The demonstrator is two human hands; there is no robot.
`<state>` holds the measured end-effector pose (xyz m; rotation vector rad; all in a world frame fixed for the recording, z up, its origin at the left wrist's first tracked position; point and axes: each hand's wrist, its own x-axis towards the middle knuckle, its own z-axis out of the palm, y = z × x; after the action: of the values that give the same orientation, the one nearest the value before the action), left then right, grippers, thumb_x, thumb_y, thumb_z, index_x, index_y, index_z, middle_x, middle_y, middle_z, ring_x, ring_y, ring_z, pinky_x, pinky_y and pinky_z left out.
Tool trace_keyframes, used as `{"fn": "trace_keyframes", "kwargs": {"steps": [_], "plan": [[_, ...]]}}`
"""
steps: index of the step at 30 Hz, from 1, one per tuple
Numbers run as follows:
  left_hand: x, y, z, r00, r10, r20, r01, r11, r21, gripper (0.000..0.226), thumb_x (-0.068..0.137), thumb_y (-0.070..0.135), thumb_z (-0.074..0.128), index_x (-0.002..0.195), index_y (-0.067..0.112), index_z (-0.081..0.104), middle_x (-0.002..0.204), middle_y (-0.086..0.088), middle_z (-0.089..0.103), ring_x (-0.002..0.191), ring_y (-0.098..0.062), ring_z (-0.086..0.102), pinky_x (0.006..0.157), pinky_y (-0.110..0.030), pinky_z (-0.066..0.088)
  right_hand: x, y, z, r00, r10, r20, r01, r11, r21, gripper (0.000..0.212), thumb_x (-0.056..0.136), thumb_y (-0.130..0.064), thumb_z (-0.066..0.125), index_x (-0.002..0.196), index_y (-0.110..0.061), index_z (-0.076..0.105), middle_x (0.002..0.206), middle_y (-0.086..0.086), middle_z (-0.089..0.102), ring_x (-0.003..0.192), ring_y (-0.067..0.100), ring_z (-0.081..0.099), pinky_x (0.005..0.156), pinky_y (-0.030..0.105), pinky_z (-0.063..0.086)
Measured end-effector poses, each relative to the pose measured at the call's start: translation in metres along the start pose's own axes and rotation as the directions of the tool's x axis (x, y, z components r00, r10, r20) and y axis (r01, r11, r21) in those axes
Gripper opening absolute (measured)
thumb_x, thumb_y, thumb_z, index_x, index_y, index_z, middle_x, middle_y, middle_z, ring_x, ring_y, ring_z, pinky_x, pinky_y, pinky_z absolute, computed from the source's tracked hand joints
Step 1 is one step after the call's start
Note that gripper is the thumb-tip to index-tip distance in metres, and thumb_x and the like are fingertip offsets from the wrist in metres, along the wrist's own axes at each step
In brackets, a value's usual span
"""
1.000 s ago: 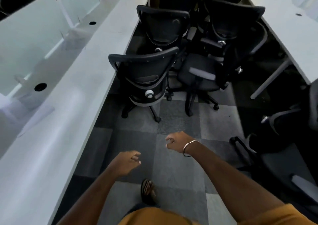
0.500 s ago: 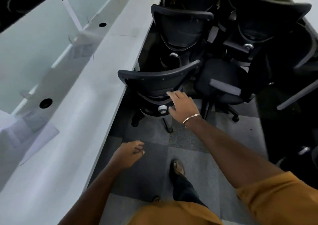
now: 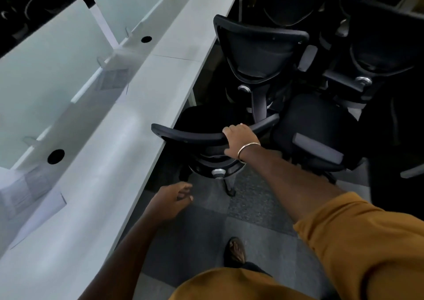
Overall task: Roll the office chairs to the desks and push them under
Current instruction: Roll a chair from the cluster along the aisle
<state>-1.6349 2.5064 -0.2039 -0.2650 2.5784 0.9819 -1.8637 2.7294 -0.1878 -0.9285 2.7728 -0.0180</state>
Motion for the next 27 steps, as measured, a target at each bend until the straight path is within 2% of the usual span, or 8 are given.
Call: {"fn": "trace_keyframes", "kwargs": {"steps": [3,6,8,10,12,16,21,27], "plan": [[0.024,0.015,-0.015,0.995,-0.002,-0.104,0.002,1.000,-0.001,0.049,0.091,0.040,0.070,0.137,0.024,0.064,0.125,0.004,0.071,0.108,-0.008,0.068,0.099,-0.036,0.056,0.006,0.003,-0.003,1.000,-0.011,-0.023,0.011,1.000,0.009,0.049,0.086,-0.037,0.067,0.129,-0.018,0.054,0.117,0.006,0.061,0.111,0.030,0.056,0.098,0.041,0.039],[0.045,0.037,-0.030,0.931,0.023,-0.363,0.010,0.996,0.086,0.051,0.093,0.031,0.070,0.142,0.019,0.061,0.132,-0.008,0.062,0.116,-0.024,0.063,0.098,-0.036,0.049,0.006,0.008,0.001,0.999,-0.014,-0.035,0.015,0.999,0.036,0.038,0.091,-0.038,0.062,0.124,-0.019,0.058,0.112,0.004,0.063,0.108,0.029,0.058,0.097,0.041,0.040],[0.058,0.052,-0.041,0.886,-0.019,-0.463,0.060,0.995,0.074,0.057,0.094,0.027,0.070,0.148,0.019,0.053,0.140,-0.011,0.054,0.126,-0.029,0.056,0.102,-0.041,0.047,0.003,0.010,0.006,0.999,-0.015,-0.047,0.018,0.997,0.075,0.033,0.095,-0.041,0.062,0.121,-0.021,0.060,0.110,0.002,0.064,0.107,0.027,0.058,0.097,0.040,0.039],[0.069,0.059,-0.051,0.896,-0.017,-0.444,0.070,0.992,0.102,0.068,0.094,0.028,0.071,0.155,0.020,0.044,0.155,-0.009,0.043,0.139,-0.030,0.045,0.111,-0.047,0.045,0.000,0.010,0.010,0.999,-0.012,-0.048,0.017,0.994,0.105,0.032,0.097,-0.045,0.063,0.118,-0.021,0.061,0.107,0.001,0.064,0.105,0.026,0.058,0.096,0.040,0.039],[0.080,0.058,-0.057,0.942,0.010,-0.335,0.059,0.978,0.198,0.077,0.093,0.030,0.072,0.161,0.021,0.035,0.166,-0.007,0.031,0.151,-0.031,0.030,0.120,-0.052,0.036,-0.005,0.011,0.013,0.999,-0.008,-0.048,0.013,0.993,0.114,0.033,0.098,-0.047,0.062,0.117,-0.021,0.062,0.105,0.001,0.065,0.103,0.026,0.058,0.095,0.040,0.041],[0.092,0.045,-0.058,0.994,0.017,-0.108,0.030,0.911,0.412,0.085,0.091,0.043,0.072,0.163,0.026,0.030,0.169,-0.003,0.025,0.158,-0.028,0.016,0.123,-0.054,0.029,-0.017,0.009,0.018,0.998,0.005,-0.059,0.003,0.991,0.135,0.032,0.099,-0.046,0.061,0.118,-0.021,0.063,0.104,0.000,0.064,0.103,0.025,0.058,0.097,0.039,0.039],[0.083,0.035,-0.051,0.975,0.119,-0.189,-0.025,0.900,0.435,0.070,0.085,0.038,0.074,0.150,0.025,0.049,0.148,0.002,0.050,0.146,-0.025,0.038,0.114,-0.048,0.040,-0.036,0.001,0.026,0.998,0.033,-0.058,-0.023,0.988,0.156,0.036,0.098,-0.047,0.062,0.124,-0.022,0.062,0.109,-0.001,0.064,0.107,0.024,0.056,0.100,0.039,0.037],[0.070,0.035,-0.049,0.952,0.205,-0.228,-0.056,0.848,0.527,0.042,0.079,0.035,0.079,0.117,0.028,0.062,0.109,0.007,0.057,0.109,-0.022,0.059,0.099,-0.041,0.046,-0.064,-0.024,0.033,0.996,0.085,-0.034,-0.078,0.982,0.169,0.043,0.099,-0.051,0.059,0.133,-0.025,0.060,0.119,-0.001,0.064,0.114,0.024,0.055,0.102,0.039,0.036]]}}
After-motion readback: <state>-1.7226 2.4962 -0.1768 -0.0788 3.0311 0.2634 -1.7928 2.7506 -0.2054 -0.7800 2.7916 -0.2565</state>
